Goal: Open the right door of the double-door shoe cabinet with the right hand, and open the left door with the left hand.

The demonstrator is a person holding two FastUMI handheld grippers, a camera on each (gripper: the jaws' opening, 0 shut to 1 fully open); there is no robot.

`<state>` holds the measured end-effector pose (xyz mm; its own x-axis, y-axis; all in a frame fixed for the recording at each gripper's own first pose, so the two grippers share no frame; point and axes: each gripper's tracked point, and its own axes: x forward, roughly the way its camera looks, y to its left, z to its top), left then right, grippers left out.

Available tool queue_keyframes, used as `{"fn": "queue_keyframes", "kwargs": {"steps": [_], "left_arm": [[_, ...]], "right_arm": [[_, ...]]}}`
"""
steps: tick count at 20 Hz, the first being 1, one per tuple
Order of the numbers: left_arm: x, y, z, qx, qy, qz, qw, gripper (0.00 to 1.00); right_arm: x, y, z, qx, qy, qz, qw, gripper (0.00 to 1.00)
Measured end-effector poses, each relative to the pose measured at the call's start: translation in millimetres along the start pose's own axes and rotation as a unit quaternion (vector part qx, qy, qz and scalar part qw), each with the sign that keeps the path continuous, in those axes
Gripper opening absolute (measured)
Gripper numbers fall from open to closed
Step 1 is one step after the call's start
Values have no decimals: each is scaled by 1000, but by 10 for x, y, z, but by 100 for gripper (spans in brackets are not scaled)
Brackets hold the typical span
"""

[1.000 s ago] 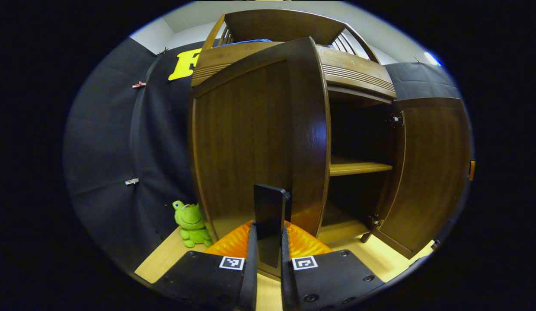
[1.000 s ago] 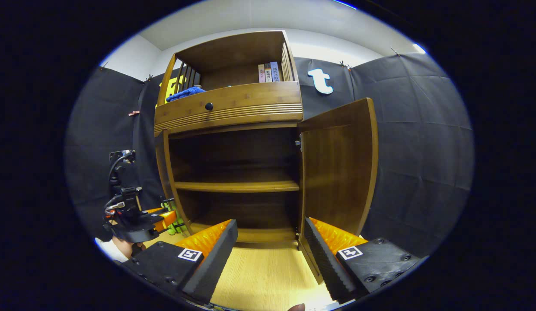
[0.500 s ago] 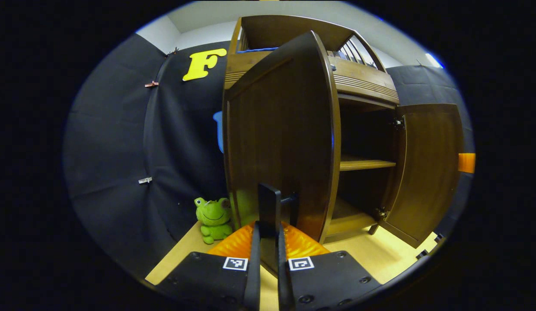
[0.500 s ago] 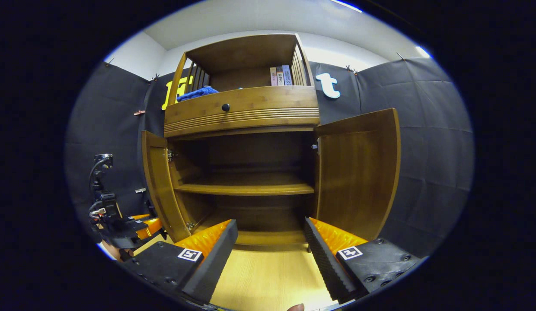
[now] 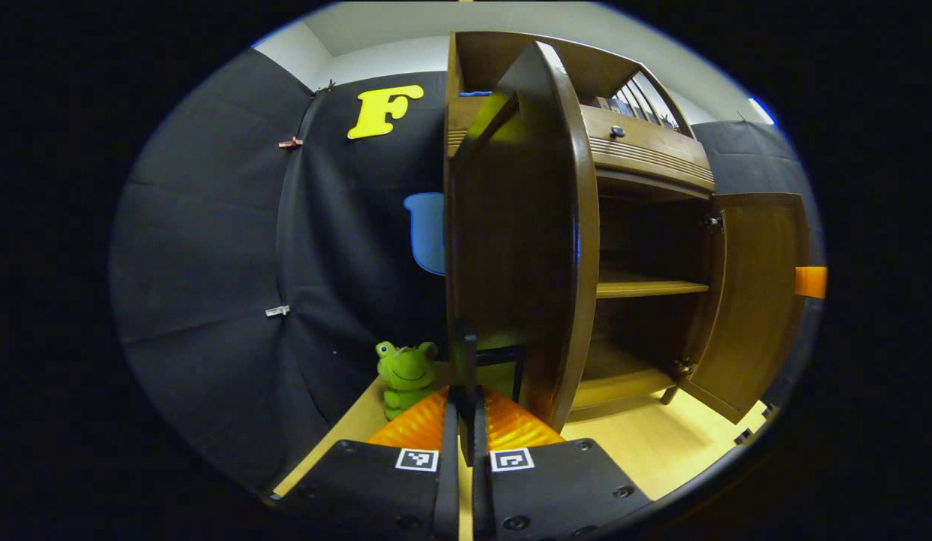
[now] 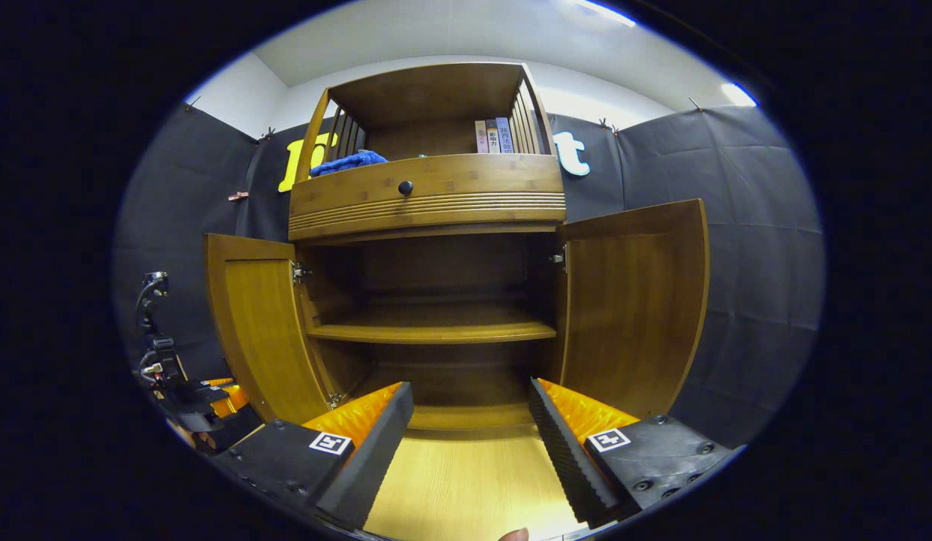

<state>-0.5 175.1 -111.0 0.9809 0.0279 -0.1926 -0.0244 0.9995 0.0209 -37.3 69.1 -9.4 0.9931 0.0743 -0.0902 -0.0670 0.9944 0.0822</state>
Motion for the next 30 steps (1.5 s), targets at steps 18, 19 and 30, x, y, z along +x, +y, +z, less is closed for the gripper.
{"fn": "queue_keyframes", "kwargs": {"steps": [18,19,30], "left_arm": [[-136,391,141,3,-32,-20,999,12],[-158,397,163,7,-35,-19,999,14],[-617,611,408,9,-70,49,996,94]], "right_arm": [[137,338,-44,0,-2,7,1000,98],[135,346,-36,2,-2,9,1000,98],[113,233,-62,4,-1,25,1000,98]]}}
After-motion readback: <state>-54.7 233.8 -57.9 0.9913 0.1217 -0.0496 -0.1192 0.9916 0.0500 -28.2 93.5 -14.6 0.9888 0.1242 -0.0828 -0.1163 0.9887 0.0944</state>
